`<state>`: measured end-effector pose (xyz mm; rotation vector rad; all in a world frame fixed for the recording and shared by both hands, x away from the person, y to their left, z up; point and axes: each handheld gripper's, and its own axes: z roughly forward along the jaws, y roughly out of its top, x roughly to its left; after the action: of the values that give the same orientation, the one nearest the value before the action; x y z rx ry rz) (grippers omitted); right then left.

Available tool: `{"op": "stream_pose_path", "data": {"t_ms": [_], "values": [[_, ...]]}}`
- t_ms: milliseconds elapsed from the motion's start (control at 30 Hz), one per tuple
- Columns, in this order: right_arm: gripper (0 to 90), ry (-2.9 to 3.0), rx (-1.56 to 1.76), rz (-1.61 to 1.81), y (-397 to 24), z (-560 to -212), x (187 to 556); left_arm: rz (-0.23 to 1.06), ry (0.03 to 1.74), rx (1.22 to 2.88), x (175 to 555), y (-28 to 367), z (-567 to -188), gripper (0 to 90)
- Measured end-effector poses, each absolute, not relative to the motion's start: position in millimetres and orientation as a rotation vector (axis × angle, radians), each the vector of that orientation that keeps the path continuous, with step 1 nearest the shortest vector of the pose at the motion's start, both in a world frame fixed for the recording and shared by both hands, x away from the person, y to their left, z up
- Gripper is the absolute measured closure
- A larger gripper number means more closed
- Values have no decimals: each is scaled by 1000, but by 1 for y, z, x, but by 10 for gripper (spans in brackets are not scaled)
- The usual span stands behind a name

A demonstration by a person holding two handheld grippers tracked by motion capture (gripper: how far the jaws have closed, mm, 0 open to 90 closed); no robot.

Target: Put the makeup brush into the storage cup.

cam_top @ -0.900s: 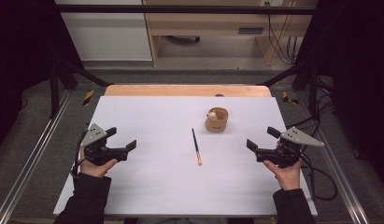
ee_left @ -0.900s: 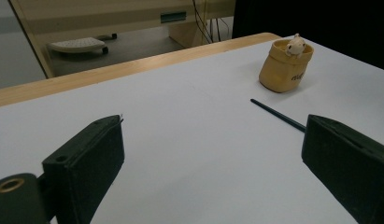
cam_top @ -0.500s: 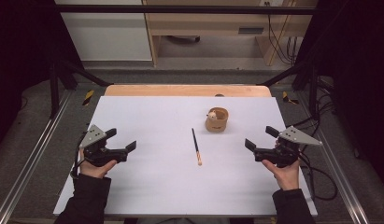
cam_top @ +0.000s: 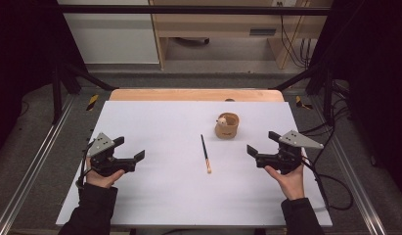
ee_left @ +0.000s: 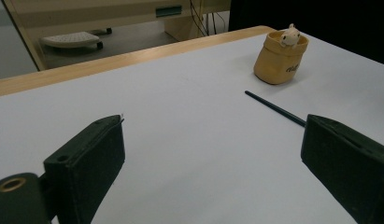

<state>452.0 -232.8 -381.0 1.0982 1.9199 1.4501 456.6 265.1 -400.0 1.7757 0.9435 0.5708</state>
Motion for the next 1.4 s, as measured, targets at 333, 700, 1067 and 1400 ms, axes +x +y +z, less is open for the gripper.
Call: {"op": "stream_pose_path", "data": {"t_ms": [333,700,1067,1400], "values": [[50,1941,1095,1456,-218,-378,456,565,942,1781,457,263,-401,57],[56,2006,1044,1428,-191,-379,466,558,943,1790,458,261,-404,57],[77,2081,1049,1406,-157,-386,483,557,942,1789,458,262,-404,56],[98,2145,1044,1348,-134,-392,496,556,942,1789,458,263,-404,56]]}}
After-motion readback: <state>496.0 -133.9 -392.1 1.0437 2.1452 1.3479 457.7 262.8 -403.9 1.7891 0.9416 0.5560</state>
